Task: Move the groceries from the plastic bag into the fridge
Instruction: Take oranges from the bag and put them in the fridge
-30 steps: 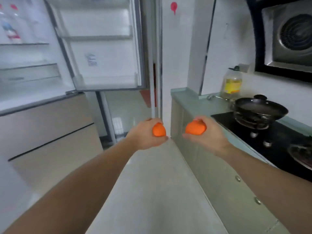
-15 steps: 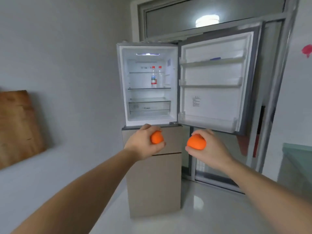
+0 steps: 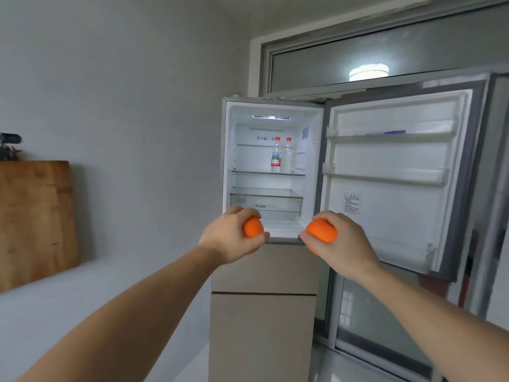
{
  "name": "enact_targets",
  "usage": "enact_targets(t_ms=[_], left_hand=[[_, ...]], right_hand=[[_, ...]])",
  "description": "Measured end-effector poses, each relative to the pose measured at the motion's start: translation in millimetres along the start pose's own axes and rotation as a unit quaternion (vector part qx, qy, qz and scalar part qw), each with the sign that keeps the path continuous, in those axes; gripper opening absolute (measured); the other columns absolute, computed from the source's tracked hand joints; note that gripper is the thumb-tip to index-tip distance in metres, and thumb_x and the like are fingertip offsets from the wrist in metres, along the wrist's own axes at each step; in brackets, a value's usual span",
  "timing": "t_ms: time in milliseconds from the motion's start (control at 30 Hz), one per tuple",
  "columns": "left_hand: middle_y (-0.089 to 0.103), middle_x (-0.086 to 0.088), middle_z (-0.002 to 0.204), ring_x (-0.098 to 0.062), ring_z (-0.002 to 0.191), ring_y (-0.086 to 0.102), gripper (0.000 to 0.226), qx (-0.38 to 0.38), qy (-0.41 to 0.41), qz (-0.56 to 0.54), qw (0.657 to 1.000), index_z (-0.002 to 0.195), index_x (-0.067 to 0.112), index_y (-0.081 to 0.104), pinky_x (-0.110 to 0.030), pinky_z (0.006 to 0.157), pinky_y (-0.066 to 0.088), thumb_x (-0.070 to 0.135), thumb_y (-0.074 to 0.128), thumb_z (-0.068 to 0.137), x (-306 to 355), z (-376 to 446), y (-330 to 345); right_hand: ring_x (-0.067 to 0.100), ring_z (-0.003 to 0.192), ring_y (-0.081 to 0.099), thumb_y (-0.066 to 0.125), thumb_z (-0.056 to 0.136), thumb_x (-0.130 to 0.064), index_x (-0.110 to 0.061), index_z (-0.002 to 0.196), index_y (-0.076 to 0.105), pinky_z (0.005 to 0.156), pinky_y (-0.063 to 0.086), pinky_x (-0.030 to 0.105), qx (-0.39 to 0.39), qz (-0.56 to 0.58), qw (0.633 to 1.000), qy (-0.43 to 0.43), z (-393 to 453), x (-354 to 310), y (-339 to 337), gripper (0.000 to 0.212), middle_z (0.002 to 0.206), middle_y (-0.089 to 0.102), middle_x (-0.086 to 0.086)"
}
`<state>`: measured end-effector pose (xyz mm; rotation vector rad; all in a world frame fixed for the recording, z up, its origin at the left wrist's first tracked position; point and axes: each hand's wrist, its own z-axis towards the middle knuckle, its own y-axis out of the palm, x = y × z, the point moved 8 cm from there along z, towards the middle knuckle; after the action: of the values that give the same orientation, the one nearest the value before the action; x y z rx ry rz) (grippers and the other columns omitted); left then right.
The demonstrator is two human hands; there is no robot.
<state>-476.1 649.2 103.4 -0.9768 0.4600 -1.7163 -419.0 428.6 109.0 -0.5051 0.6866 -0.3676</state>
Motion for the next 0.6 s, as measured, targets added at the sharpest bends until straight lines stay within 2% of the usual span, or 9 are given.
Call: enact_targets(t_ms=[167,267,400,600], left_hand=[[0.051,0.011,0.118,-0.017,0.101,0.053,0.045,0.014,-0.001,-0.049,0.999,0.121,0.036,0.052,-0.031,0.08,0.05,0.056,0.063,0.082,-52,57,22],[0.05,0.012,0.117,-0.017,0.102,0.052,0.043,0.037,-0.018,-0.115,0.993,0.12,0.037,0.052,-0.033,0.083,0.051,0.054,0.065,0.082,-85,87,31],[0.05,0.011,0.12,-0.018,0.102,0.051,0.042,0.038,-0.035,-0.143,0.988,0.12,0.038,0.052,-0.034,0.084,0.051,0.051,0.066,0.083,-121,124,51],[0.049,0.01,0.119,-0.019,0.101,0.052,0.042,0.012,-0.064,-0.105,0.992,0.12,0.039,0.05,-0.034,0.084,0.052,0.053,0.064,0.083,-170,182,102]], right_hand=[[0.012,0.089,0.056,0.074,0.076,-0.039,-0.03,0.095,0.062,0.073,0.042,0.023,0.044,0.029,0.998,0.026,54,18,38,0.024,0.096,0.061,-0.013],[0.012,0.085,0.057,0.076,0.077,-0.031,-0.027,0.094,0.063,0.07,0.041,0.018,0.082,0.072,0.993,0.042,80,26,75,0.022,0.09,0.063,-0.012],[0.01,0.084,0.059,0.075,0.077,-0.032,-0.028,0.091,0.063,0.069,0.04,0.014,0.077,0.085,0.992,0.049,121,48,121,0.019,0.091,0.065,-0.01],[0.01,0.086,0.06,0.075,0.076,-0.035,-0.03,0.093,0.063,0.072,0.042,0.021,0.046,0.09,0.993,0.054,184,109,179,0.021,0.091,0.064,-0.013]])
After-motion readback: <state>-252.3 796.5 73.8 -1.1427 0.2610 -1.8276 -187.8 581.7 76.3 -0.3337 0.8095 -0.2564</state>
